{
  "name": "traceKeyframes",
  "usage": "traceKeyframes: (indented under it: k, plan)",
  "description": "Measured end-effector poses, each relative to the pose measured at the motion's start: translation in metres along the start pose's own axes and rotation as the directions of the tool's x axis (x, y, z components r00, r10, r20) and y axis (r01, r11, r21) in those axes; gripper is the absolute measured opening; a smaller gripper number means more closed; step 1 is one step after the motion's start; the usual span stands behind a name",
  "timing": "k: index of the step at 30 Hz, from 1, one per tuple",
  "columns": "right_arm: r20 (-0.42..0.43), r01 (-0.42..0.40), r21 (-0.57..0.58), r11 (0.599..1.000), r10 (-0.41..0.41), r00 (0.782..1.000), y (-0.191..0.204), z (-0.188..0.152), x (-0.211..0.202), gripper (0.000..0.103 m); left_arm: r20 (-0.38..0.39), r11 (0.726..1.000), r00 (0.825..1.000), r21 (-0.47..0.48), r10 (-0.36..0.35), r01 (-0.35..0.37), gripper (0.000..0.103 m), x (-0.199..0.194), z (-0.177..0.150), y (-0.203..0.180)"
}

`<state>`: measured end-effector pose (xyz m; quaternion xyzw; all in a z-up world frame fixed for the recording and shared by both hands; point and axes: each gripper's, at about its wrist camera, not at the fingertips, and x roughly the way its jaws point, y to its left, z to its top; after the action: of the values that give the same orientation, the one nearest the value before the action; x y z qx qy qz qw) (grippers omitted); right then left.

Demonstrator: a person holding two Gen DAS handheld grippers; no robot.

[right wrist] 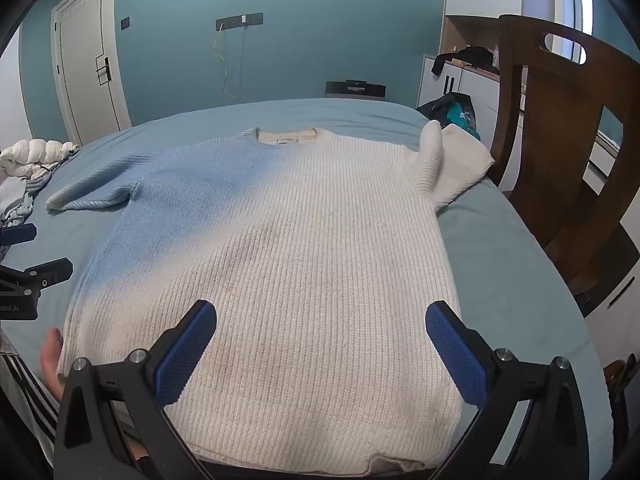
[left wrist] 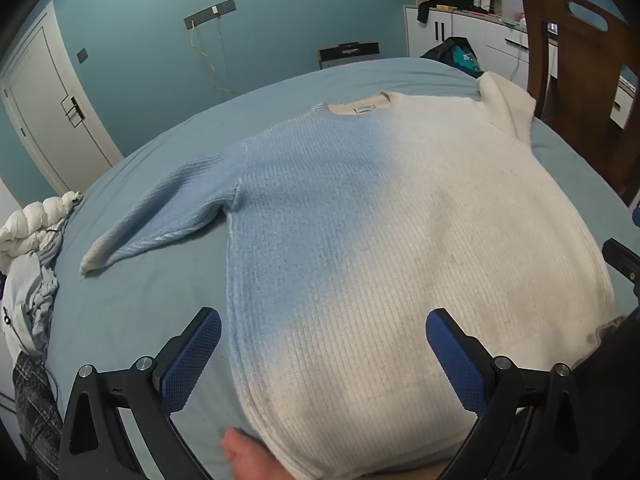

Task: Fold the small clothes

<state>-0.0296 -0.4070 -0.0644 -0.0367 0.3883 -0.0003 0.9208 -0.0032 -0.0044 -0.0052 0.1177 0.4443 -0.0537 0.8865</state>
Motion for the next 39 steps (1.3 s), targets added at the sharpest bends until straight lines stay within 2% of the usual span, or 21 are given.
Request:
traceKeyframes:
  k: [39]
  plan:
    - [0.002, -0.003, 0.009, 1.000, 0.003, 1.000, -0.0025, -0.0008, 0.0018, 0.102, -0.039, 1.000, 0.999, -0.001, 0.010, -0.010, 0.103, 0.0058, -0.0013, -0.0006]
